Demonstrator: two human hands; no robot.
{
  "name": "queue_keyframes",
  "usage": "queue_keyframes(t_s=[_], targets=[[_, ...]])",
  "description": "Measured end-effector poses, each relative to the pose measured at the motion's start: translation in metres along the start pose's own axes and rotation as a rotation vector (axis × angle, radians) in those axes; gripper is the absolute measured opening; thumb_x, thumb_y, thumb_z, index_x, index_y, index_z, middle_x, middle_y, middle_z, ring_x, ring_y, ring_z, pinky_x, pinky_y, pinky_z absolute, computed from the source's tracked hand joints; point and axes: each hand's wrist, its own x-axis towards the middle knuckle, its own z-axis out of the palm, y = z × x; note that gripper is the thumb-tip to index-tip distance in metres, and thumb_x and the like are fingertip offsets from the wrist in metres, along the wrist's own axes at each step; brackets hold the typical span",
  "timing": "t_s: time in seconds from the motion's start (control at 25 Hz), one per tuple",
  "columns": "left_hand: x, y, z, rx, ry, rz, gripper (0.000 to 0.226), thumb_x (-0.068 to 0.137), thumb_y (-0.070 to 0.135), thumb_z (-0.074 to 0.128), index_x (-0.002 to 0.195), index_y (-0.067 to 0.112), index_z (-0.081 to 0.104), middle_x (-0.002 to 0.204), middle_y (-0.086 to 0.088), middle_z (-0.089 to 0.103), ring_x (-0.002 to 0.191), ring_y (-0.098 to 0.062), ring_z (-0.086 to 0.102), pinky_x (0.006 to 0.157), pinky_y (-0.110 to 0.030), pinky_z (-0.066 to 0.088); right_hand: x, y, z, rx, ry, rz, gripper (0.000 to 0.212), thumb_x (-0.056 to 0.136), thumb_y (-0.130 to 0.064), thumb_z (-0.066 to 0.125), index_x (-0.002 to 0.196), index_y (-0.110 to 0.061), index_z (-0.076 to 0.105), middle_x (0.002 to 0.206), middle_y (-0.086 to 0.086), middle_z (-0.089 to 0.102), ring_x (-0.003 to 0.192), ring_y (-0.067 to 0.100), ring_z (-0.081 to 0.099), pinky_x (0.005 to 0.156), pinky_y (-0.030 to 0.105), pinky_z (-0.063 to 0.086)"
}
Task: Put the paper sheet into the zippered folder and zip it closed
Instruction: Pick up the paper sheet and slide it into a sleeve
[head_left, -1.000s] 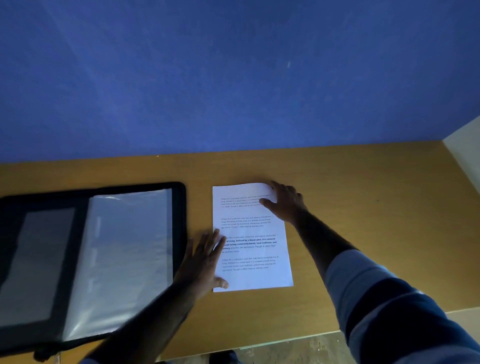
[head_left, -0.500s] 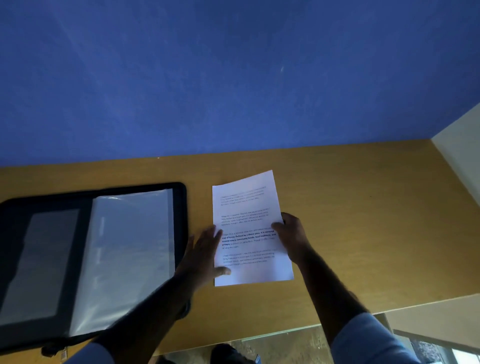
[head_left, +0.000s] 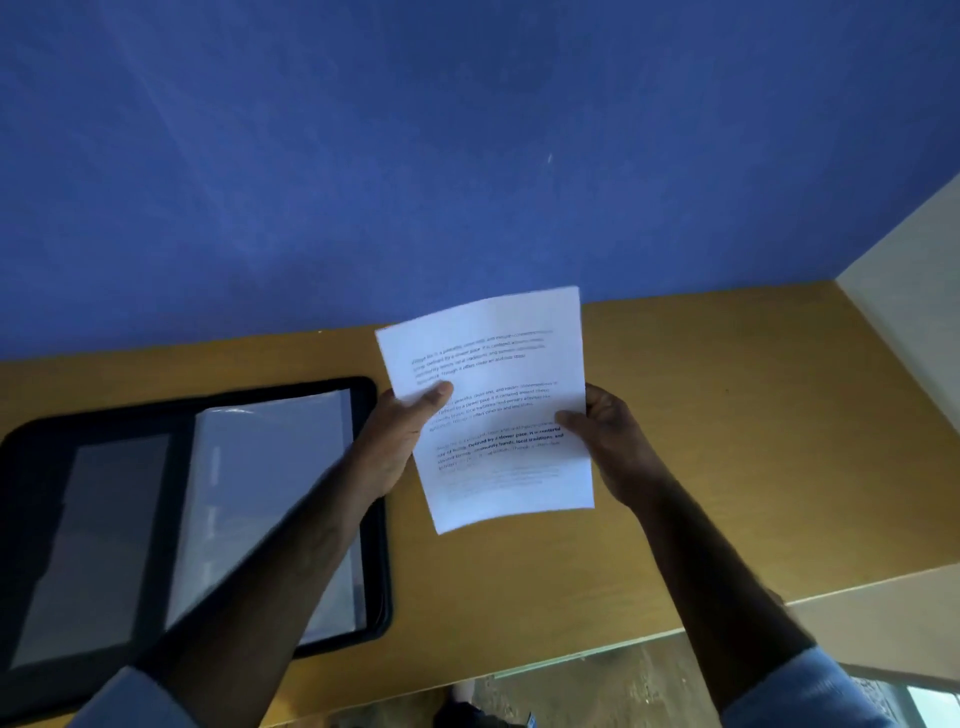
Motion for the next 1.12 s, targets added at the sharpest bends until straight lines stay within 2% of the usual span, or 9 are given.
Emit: queue_keyframes(t_s=[0.08, 0.16, 0.32, 0.68, 0.88, 1.04, 1.12], targets=[[0.0, 0.005, 0.007, 0.045, 0.074, 0.089, 0.031, 0.095, 0.031, 0.069, 0.126, 0.028, 0.071, 0.13, 0.003, 0.072, 0.124, -0.016, 0.066, 0.105, -0.039, 0.05, 0.0, -0.002, 0.006, -0.016, 0.05, -0.025, 0.034, 0.088, 0.004, 0.057, 0.111, -0.013, 0.074, 0.115, 0.011, 0.076, 0.103, 0.028, 0.072, 0.088, 0.046, 0.059], [-0.001, 0.006, 0.012, 0.093, 0.123, 0.136, 0.021, 0.089, 0.038, 0.074, 0.11, 0.04, 0.077, 0.118, 0.008, 0.077, 0.114, -0.013, 0.071, 0.096, -0.036, 0.055, -0.002, -0.002, 0.015, 0.011, 0.084, -0.057, 0.041, 0.091, 0.013, 0.052, 0.108, -0.016, 0.075, 0.111, 0.004, 0.078, 0.1, 0.02, 0.073, 0.081, 0.032, 0.057], [-0.006, 0.001, 0.018, 0.144, 0.157, 0.234, 0.018, 0.083, 0.042, 0.076, 0.101, 0.047, 0.078, 0.107, 0.018, 0.078, 0.103, -0.003, 0.073, 0.077, -0.016, 0.056, -0.006, 0.001, 0.033, 0.045, 0.223, -0.104, 0.038, 0.092, 0.015, 0.049, 0.105, -0.012, 0.071, 0.096, -0.005, 0.079, 0.085, 0.008, 0.073, 0.069, 0.019, 0.055], [-0.007, 0.001, 0.012, 0.093, 0.177, 0.266, 0.026, 0.087, 0.027, 0.077, 0.102, 0.049, 0.077, 0.108, 0.02, 0.077, 0.103, -0.001, 0.073, 0.076, -0.013, 0.055, 0.0, 0.005, 0.042, 0.046, 0.302, -0.124, 0.03, 0.09, 0.008, 0.053, 0.104, -0.011, 0.071, 0.094, -0.002, 0.078, 0.085, 0.012, 0.071, 0.07, 0.025, 0.055], [-0.01, -0.003, 0.008, 0.132, 0.161, 0.233, 0.022, 0.082, 0.034, 0.081, 0.1, 0.048, 0.078, 0.107, 0.017, 0.078, 0.103, -0.003, 0.074, 0.078, -0.014, 0.056, -0.006, 0.011, 0.041, 0.073, 0.183, -0.128, 0.04, 0.081, 0.008, 0.046, 0.099, -0.015, 0.073, 0.093, 0.002, 0.076, 0.084, 0.016, 0.072, 0.066, 0.026, 0.055], [-0.011, -0.006, 0.009, 0.174, 0.128, 0.204, 0.019, 0.088, 0.035, 0.075, 0.1, 0.049, 0.077, 0.108, 0.015, 0.078, 0.104, -0.005, 0.074, 0.081, -0.019, 0.057, -0.007, 0.02, 0.037, 0.036, 0.243, -0.083, 0.031, 0.075, 0.001, 0.043, 0.092, -0.005, 0.069, 0.089, 0.006, 0.067, 0.083, 0.02, 0.058, 0.072, 0.036, 0.044], [-0.013, -0.004, 0.01, 0.171, 0.119, 0.212, 0.019, 0.091, 0.034, 0.073, 0.102, 0.048, 0.077, 0.11, 0.015, 0.078, 0.104, -0.005, 0.073, 0.08, -0.018, 0.057, -0.008, 0.02, 0.037, 0.037, 0.246, -0.086, 0.027, 0.076, 0.0, 0.043, 0.089, -0.003, 0.067, 0.087, 0.006, 0.064, 0.082, 0.019, 0.054, 0.07, 0.036, 0.042]])
